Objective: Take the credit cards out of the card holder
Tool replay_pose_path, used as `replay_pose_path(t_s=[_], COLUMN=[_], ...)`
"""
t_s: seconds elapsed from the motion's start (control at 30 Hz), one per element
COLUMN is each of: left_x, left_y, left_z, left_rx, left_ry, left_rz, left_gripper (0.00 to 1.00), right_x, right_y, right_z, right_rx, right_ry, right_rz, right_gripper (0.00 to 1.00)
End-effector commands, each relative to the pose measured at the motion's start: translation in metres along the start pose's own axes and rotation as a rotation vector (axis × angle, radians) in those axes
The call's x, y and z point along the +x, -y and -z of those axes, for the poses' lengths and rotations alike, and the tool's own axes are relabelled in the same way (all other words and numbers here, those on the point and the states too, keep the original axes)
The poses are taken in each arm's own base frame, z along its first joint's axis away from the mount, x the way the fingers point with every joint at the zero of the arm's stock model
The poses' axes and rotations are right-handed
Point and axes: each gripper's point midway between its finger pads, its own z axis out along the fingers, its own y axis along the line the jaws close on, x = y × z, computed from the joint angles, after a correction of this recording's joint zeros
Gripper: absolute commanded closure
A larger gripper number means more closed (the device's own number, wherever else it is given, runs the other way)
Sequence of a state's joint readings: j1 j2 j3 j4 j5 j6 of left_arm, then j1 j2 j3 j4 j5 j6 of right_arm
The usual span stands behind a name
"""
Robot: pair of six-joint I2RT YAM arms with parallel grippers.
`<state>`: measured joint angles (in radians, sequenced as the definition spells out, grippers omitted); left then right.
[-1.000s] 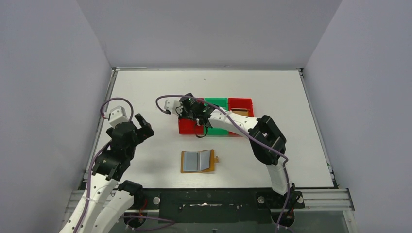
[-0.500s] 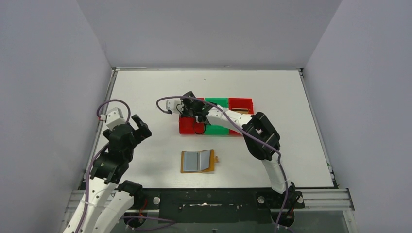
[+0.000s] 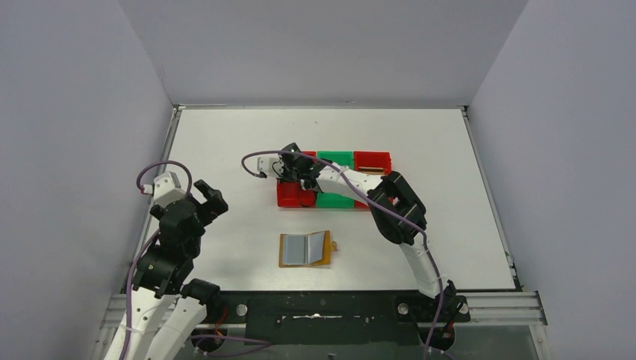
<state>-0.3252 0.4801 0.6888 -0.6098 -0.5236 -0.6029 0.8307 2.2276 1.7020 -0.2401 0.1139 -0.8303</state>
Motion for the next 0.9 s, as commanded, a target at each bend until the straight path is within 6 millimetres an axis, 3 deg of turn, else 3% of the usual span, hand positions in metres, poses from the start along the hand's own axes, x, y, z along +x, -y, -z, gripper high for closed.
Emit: replay_pose_path(t_s=[0.0, 0.2, 0.47, 0.87], left_x=[-0.010, -0.008, -0.006, -0.003], left_y=[0.002, 0.003, 0.004, 0.007], left_z=[0.000, -0.001, -0.002, -0.004], left_rx=[0.000, 0.007, 0.010, 0.018], left_ry=[0.036, 0.028, 0.021, 0.005], left_rz=[0.024, 0.020, 0.016, 0.007], left_gripper=[0.06, 0.06, 0.06, 0.06], right_x=[-0.016, -0.018, -0.016, -0.034], right_y=[0.023, 0.021, 0.024, 0.042], right_z=[0.010, 0.016, 0.021, 0.041], right_rx=[0.052, 0.038, 0.044, 0.095], right_ry=[0.054, 0.068, 0.069, 0.164], right_rz=[-0.013, -0.031, -0.036, -0.142], right_gripper=[0.80, 0.66, 0.62, 0.54])
